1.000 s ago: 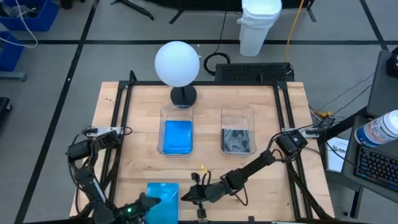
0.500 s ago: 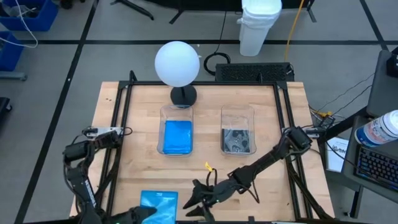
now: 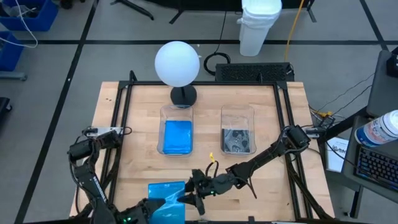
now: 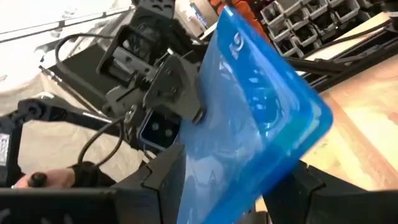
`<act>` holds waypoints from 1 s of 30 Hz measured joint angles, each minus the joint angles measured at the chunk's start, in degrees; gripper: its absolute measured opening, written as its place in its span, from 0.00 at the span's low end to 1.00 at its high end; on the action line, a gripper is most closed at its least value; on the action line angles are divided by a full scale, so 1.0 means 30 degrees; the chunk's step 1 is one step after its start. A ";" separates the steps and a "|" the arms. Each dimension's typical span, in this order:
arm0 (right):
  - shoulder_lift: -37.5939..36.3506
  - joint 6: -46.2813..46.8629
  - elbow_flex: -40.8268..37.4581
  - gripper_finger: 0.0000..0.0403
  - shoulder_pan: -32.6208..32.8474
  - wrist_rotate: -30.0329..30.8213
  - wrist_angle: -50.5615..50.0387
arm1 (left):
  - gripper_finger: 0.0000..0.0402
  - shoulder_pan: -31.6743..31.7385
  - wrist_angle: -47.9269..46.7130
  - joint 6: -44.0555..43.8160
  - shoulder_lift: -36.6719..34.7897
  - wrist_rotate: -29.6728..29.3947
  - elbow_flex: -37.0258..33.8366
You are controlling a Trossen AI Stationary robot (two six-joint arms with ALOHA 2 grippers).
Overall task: Pick & place jewel cases by type
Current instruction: Put the blue CD case into the left transparent bin
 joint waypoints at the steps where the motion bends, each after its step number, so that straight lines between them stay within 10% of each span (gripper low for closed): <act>1: 0.0000 0.0114 0.0000 0.42 -0.0090 -0.0206 -0.0006 | 0.16 0.0076 0.0000 0.0029 0.0000 0.0014 0.0000; 13: 0.0000 -0.1281 0.0007 0.07 -0.0443 -0.1963 -0.0597 | 0.16 0.0048 -0.0182 -0.0361 0.0000 -0.0017 -0.0013; 30: -0.0029 -0.2803 0.0000 0.08 -0.0832 -0.3442 0.0019 | 0.48 -0.2545 -0.0256 -0.0652 -0.0029 -0.1544 -0.0015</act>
